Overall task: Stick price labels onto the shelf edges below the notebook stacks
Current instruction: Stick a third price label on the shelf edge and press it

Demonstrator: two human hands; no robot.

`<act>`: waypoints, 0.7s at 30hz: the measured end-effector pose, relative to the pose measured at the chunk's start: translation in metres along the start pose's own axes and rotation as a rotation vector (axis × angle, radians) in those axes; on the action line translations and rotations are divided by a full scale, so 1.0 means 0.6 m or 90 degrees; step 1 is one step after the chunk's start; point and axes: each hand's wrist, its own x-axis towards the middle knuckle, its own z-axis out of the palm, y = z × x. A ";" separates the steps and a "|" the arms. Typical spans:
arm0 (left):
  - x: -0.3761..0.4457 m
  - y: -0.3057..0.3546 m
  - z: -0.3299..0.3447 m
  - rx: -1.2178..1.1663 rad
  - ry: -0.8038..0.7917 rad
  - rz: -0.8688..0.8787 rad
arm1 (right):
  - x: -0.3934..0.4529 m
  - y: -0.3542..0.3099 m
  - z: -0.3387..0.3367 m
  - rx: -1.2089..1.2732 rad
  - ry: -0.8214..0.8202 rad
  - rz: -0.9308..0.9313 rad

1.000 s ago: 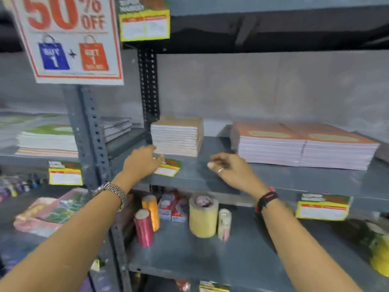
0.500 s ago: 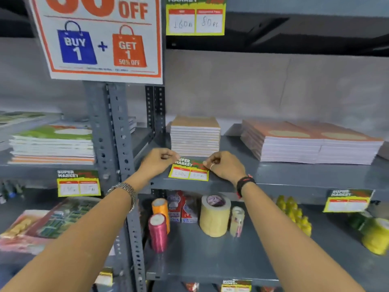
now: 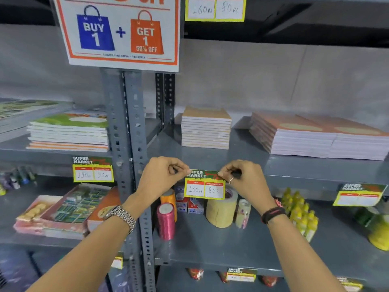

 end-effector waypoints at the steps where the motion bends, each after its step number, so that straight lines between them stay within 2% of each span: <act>1: 0.000 -0.001 0.002 0.001 0.004 0.000 | -0.001 0.000 0.001 -0.006 0.000 0.001; 12: -0.002 0.002 0.011 0.046 0.046 0.004 | -0.005 -0.013 0.008 -0.075 0.036 0.018; 17: -0.010 0.007 0.023 0.169 0.146 0.117 | -0.012 -0.029 0.019 -0.093 0.060 0.010; 21: 0.000 0.002 0.055 0.212 0.016 0.223 | -0.001 -0.038 0.044 -0.197 -0.026 -0.015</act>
